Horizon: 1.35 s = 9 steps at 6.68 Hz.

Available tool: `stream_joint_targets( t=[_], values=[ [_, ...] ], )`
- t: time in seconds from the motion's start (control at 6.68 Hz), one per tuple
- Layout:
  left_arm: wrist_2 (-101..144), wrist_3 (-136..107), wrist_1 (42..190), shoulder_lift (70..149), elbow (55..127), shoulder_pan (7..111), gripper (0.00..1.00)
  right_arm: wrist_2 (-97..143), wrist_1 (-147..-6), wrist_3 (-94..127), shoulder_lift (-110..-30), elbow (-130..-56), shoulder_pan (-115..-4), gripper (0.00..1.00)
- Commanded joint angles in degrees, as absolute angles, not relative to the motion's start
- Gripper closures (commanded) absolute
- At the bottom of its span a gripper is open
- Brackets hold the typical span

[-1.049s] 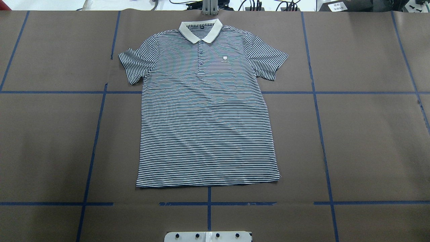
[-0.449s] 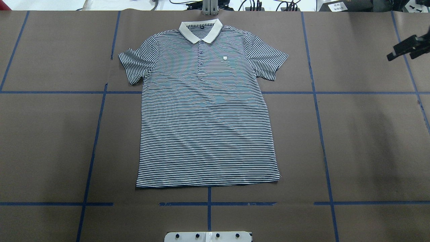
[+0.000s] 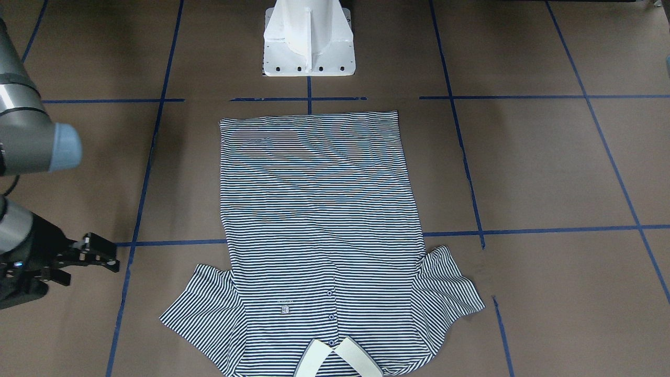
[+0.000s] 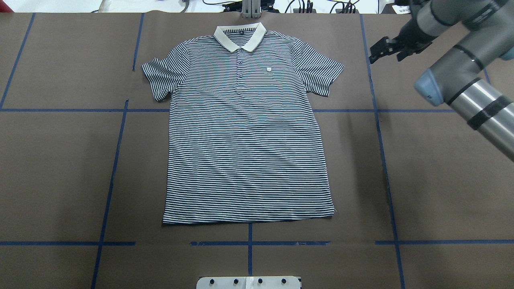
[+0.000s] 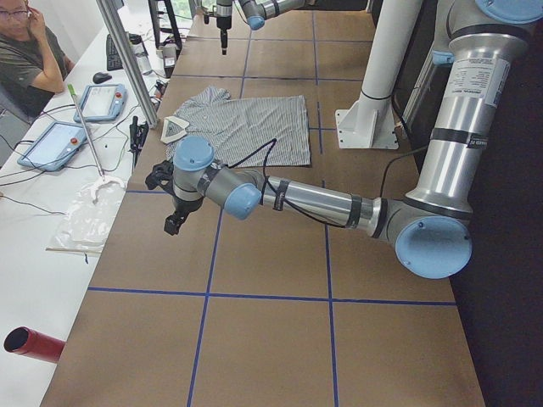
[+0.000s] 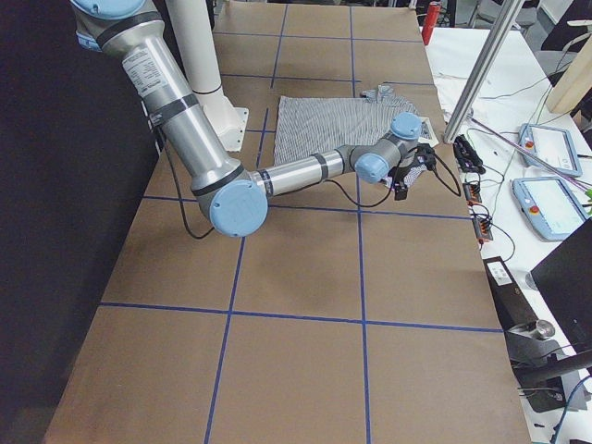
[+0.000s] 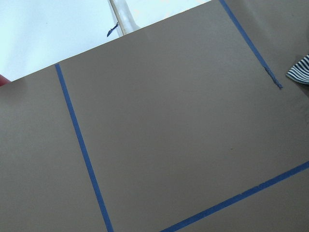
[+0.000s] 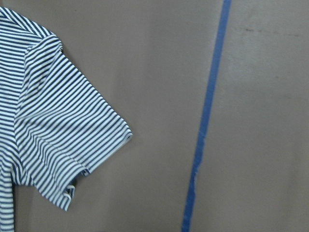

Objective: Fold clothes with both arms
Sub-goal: 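Move the right gripper down to the sleeve nearest it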

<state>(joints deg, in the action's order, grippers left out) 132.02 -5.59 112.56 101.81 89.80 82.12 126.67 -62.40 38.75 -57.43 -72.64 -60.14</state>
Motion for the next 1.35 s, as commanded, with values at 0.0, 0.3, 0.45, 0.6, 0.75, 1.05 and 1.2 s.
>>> stream_joint_targets(
  t=[0.0,0.3,0.45,0.6,0.75,1.05,1.2],
  values=[
    [131.4,-10.98,112.94,103.44,89.21,80.86,0.0,119.81,-58.98,42.45,-50.4,-63.24,-55.29,0.0],
    [131.39,-11.08,112.76,103.62,89.48,80.86,0.0,118.48,-56.79,42.45,-47.57,-56.46,-54.76,0.0],
    [131.31,-11.16,112.76,103.62,89.47,80.86,0.0,118.22,-56.69,42.45,-45.9,-53.9,-53.89,0.0],
    [131.4,-11.16,112.76,103.62,89.47,80.86,0.0,118.21,-56.6,42.45,-45.79,-53.27,-53.7,0.02],
    [131.4,-11.08,112.85,103.62,89.47,80.86,0.0,118.21,-56.69,42.45,-44.49,-51.43,-53.7,0.04],
    [131.4,-11.16,112.94,103.62,89.3,80.86,0.0,118.04,-56.69,42.36,-43.51,-49.23,-53.7,0.17],
    [131.4,-11.25,113.03,103.62,89.38,80.86,0.0,117.69,-56.6,42.28,-42.98,-48.0,-53.61,0.17]
  ],
)
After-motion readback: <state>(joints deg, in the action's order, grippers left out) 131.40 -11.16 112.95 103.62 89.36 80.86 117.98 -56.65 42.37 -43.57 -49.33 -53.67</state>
